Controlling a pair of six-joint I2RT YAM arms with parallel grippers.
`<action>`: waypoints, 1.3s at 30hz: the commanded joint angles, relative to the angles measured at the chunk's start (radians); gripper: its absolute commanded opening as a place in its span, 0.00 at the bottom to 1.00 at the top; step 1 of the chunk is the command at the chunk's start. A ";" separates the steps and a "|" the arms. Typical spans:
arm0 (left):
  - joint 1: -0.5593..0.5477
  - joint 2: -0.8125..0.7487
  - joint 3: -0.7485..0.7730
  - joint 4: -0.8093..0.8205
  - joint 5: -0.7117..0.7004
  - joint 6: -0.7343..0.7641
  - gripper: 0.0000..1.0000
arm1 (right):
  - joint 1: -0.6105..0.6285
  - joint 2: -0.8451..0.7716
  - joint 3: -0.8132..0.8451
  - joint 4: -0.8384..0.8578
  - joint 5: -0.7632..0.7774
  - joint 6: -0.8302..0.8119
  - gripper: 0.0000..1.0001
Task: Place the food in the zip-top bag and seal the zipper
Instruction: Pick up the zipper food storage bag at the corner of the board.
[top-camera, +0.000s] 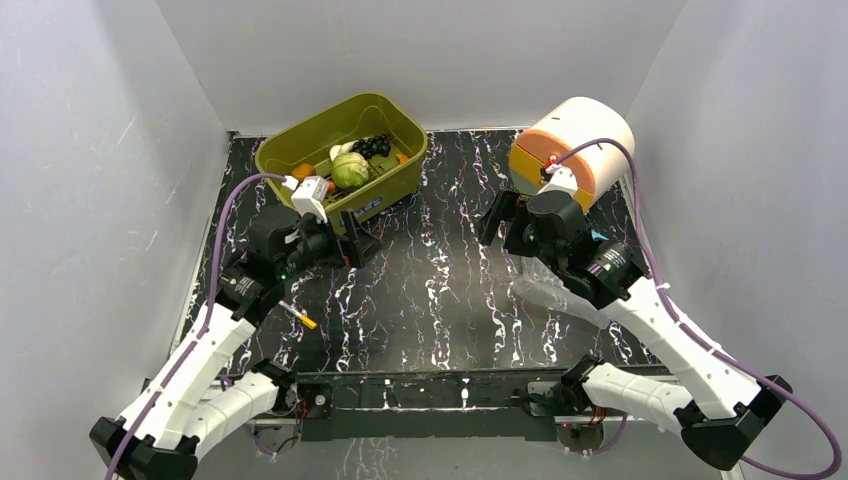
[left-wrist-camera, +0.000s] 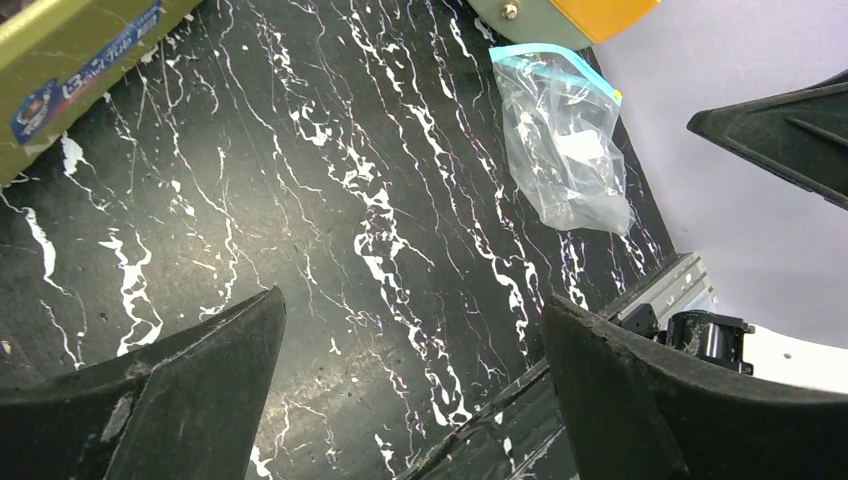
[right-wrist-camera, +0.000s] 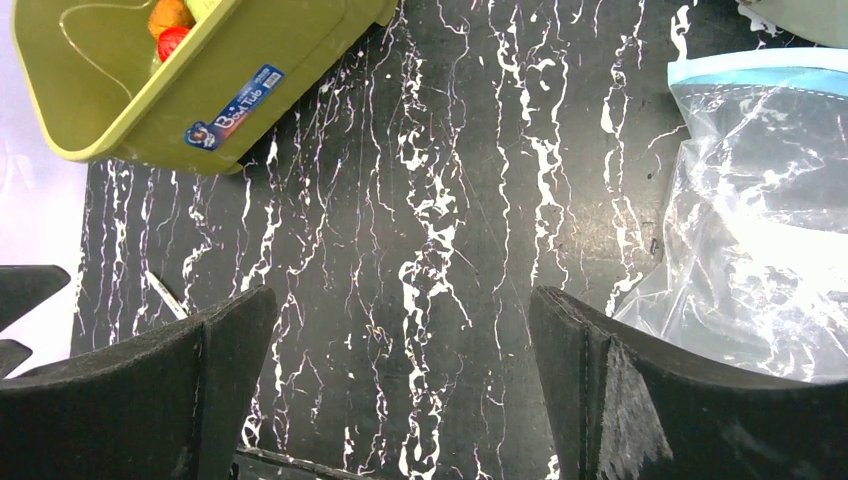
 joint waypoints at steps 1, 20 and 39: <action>-0.006 -0.045 0.034 -0.014 -0.044 0.030 0.98 | 0.005 -0.037 0.004 0.051 0.047 -0.012 0.98; -0.006 -0.148 -0.046 -0.010 -0.163 0.148 0.98 | 0.002 0.140 -0.044 -0.058 0.314 0.006 0.91; -0.007 -0.178 -0.155 0.032 -0.115 0.153 0.98 | -0.136 0.536 0.012 0.005 0.583 -0.159 0.47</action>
